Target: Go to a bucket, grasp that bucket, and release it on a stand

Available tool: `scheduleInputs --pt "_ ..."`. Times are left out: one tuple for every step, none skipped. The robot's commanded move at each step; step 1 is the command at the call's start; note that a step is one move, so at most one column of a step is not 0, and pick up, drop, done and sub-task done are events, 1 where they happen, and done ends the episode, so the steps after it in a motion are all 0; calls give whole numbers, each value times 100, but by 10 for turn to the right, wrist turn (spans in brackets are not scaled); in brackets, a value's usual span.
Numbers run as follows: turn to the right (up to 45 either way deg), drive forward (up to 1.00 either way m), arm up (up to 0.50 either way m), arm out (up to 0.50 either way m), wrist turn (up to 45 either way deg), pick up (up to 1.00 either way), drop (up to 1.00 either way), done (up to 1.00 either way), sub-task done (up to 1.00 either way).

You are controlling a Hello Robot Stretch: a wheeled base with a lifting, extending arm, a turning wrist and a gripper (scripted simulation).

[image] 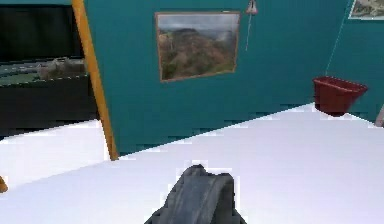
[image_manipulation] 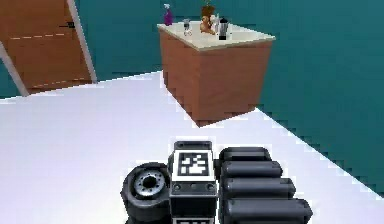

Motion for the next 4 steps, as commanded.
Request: scheduleInputs --pt "-210 0 0 0 0 0 0 0 0" --pt "0 45 0 0 0 0 0 0 0" --pt "-210 0 0 0 0 0 0 0 0" --pt "0 100 0 0 0 0 0 0 0"
